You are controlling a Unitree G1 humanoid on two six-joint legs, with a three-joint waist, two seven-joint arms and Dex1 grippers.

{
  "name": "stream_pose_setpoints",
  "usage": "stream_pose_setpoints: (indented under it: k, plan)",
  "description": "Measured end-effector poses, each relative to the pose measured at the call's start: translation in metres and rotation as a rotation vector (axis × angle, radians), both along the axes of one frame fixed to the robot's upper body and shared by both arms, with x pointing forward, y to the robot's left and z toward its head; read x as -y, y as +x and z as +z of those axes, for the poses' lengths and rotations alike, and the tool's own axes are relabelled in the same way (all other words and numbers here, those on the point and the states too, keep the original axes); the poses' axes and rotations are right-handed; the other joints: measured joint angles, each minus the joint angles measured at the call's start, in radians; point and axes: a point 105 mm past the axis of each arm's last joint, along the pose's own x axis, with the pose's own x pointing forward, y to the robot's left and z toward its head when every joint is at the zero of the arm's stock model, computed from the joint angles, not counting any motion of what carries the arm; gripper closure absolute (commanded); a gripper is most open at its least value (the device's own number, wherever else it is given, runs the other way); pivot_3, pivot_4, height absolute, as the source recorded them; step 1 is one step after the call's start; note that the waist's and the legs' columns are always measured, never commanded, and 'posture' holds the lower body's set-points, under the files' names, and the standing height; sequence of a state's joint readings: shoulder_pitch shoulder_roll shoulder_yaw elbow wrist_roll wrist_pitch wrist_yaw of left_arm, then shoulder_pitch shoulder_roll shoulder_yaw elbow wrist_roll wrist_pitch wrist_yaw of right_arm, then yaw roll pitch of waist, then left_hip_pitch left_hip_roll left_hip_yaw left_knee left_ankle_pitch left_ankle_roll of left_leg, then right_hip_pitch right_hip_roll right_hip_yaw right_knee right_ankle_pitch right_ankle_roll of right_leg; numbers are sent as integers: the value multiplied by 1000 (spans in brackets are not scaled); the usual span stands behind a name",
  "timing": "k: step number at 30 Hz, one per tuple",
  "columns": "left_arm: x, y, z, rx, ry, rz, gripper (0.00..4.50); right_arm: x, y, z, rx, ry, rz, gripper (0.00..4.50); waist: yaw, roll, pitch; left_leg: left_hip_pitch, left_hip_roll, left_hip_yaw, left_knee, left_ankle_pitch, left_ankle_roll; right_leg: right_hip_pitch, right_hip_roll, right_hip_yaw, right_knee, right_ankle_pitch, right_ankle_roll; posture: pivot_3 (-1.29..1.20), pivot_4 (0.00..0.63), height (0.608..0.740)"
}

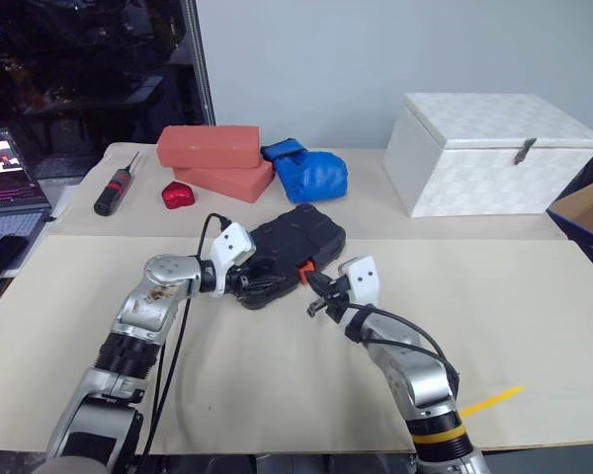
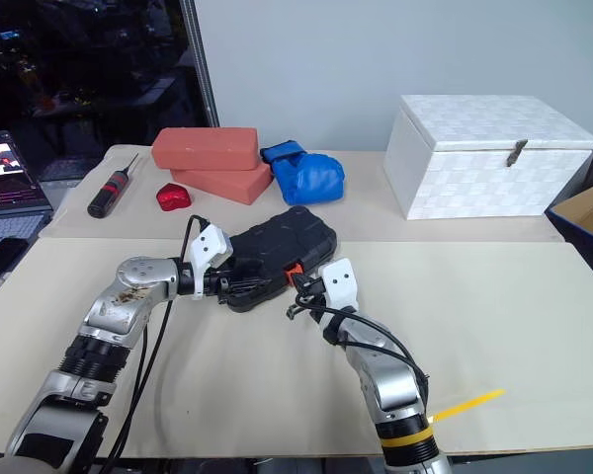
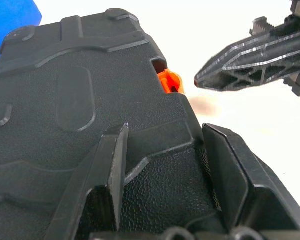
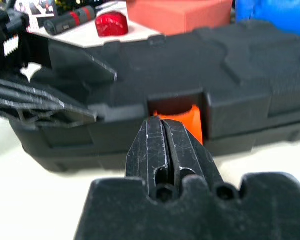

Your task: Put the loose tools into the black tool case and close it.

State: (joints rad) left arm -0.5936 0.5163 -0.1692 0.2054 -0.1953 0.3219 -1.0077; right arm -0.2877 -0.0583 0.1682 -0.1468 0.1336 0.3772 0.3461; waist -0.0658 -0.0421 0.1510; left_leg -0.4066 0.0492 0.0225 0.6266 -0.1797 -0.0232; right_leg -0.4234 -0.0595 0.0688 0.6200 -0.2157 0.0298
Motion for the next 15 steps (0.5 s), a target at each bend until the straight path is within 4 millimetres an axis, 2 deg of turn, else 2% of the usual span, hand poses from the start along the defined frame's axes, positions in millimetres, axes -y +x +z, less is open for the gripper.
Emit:
stream_pose_setpoints:
  k: [3, 6, 15]
  plan:
    - [1, 0, 0, 3, -2, -2, 1990, -2, 8, 3, 6, -12, -2, 4448, 0, 0, 0, 0, 0, 0, 0, 0, 0, 0, 0, 0, -2, 0, 0, 0, 150, 740]
    - [2, 0, 0, 7, -6, -10, 1990, 0, 13, -4, -2, -48, -20, 4448, 0, 0, 0, -1, 0, 0, -1, 0, 0, 1, 0, 0, -3, 0, 0, 0, 150, 740]
    - [1, 0, -2, 3, -5, -2, 1990, -3, 14, -10, 8, -113, -16, 4448, 0, 0, -1, 1, 0, 0, -1, 0, 0, 2, 0, 0, -5, 0, 0, 0, 150, 740]
